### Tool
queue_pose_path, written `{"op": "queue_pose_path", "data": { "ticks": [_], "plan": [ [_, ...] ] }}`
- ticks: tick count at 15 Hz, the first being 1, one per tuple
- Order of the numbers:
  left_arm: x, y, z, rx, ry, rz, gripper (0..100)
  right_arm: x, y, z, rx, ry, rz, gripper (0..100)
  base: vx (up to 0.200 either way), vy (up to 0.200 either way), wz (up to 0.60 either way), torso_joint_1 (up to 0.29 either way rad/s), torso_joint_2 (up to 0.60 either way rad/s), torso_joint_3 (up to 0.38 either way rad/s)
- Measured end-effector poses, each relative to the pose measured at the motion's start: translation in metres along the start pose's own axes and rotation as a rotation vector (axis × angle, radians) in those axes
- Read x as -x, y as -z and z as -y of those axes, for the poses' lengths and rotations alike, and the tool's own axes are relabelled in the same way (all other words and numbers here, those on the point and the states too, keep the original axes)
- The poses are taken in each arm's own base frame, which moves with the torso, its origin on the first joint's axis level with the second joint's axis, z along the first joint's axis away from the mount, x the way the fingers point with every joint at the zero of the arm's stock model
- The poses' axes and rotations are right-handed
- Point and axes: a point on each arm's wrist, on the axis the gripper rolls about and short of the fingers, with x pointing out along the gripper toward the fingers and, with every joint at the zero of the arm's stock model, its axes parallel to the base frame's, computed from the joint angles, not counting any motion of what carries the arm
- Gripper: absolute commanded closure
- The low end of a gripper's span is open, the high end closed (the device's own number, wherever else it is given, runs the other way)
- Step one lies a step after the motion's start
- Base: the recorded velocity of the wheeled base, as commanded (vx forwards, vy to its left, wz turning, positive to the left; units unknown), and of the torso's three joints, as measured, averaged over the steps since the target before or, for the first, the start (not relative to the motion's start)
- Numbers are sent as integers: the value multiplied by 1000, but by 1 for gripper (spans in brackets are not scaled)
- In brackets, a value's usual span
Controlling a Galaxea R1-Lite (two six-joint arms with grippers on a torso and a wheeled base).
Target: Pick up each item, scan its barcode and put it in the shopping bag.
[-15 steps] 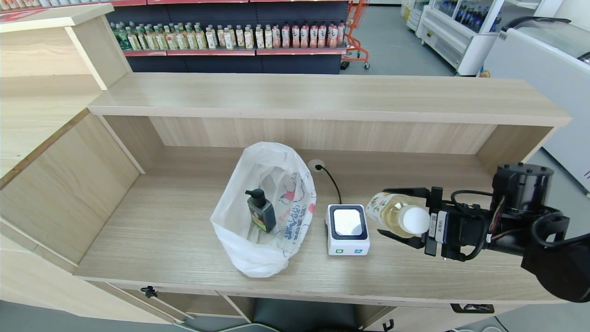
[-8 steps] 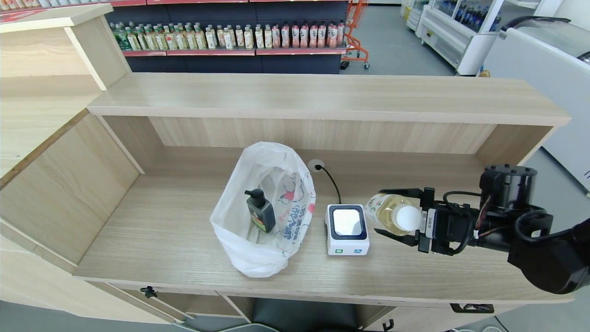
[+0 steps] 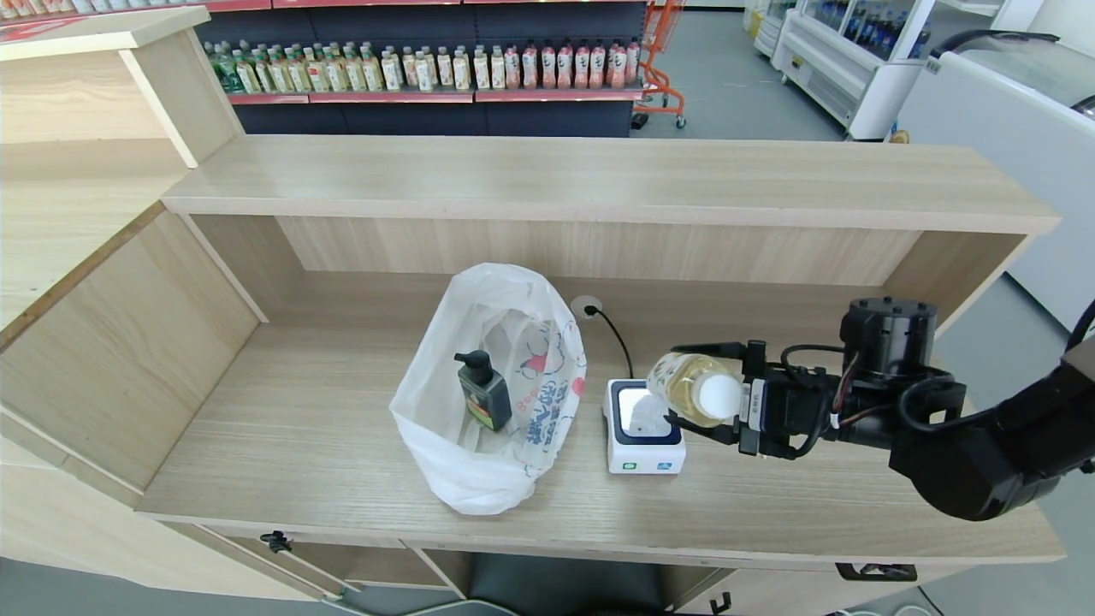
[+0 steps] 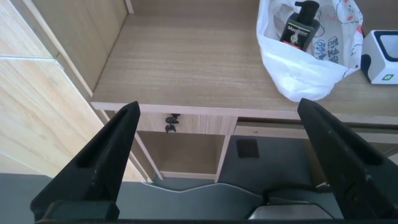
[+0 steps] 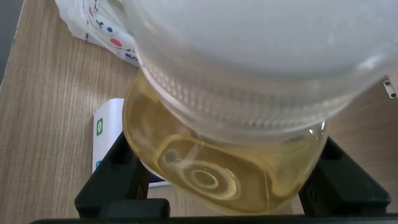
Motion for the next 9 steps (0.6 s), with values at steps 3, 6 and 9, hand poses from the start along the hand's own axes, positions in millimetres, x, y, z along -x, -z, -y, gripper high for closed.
{"op": "queue_pose_path", "data": {
  "ticks": [3,6,9],
  "plan": [
    [0,0,0,0,0,0,0,-6,6,-5,-1,-17,-1,100,0,0,0,0,0,0],
    [0,0,0,0,0,0,0,-15,9,-6,3,-23,11,100,0,0,0,0,0,0],
    [0,0,0,0,0,0,0,-17,12,-8,-1,-29,12,100,0,0,0,0,0,0]
  ]
}}
